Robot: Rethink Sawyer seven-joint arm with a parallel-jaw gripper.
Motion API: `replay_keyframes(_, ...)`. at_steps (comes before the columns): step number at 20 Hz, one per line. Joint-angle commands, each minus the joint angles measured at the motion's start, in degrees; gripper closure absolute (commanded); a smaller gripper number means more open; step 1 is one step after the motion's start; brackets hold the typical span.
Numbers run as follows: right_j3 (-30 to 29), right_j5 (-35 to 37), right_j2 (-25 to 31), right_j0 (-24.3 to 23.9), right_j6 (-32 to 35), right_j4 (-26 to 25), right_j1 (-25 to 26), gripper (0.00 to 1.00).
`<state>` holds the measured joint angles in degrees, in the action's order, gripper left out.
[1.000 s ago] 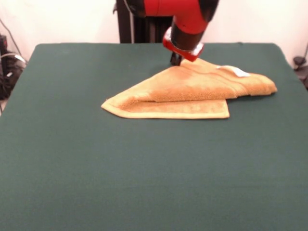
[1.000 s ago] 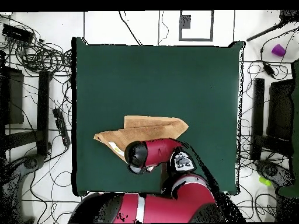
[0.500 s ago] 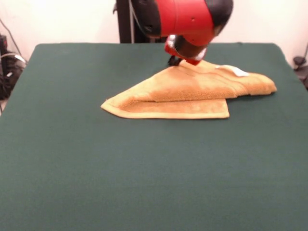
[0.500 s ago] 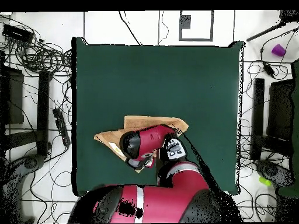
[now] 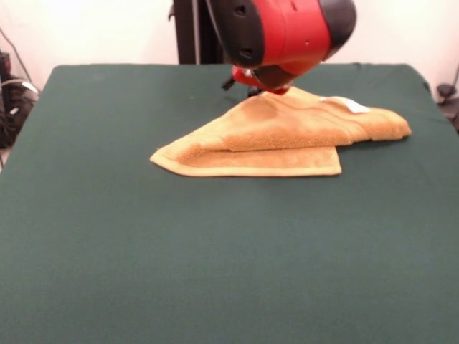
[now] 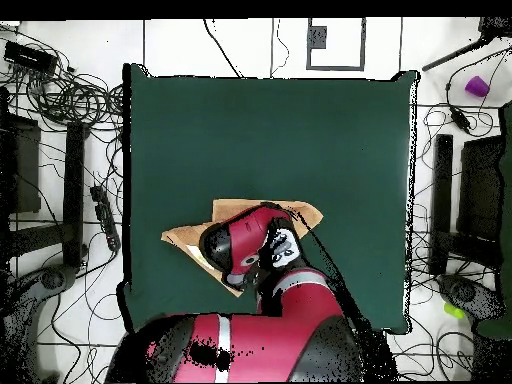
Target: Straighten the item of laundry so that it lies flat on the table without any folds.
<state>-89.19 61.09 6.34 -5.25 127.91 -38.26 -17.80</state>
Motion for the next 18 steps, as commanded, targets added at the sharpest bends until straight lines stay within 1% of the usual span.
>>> replay_keyframes(1,6.39,-9.67,-1.55,-0.56,-18.0,-22.25,10.63,0.0)
replay_keyframes(3,6.13,-9.69,-0.9,-1.49,-19.25,-22.08,10.29,0.0)
replay_keyframes(5,5.59,-10.06,0.53,-3.63,-20.29,-19.76,9.79,0.0)
replay_keyframes(9,1.69,-13.84,6.62,-12.62,-21.7,-9.01,8.84,0.0)
replay_keyframes(13,-3.76,-15.95,11.56,-19.61,-23.24,-2.58,6.41,0.0)
replay_keyframes(15,-7.97,-17.44,14.27,-23.55,-21.28,1.66,4.25,0.0)
replay_keyframes(18,-15.27,-21.39,18.11,-27.19,-16.89,5.33,-3.06,0.0)
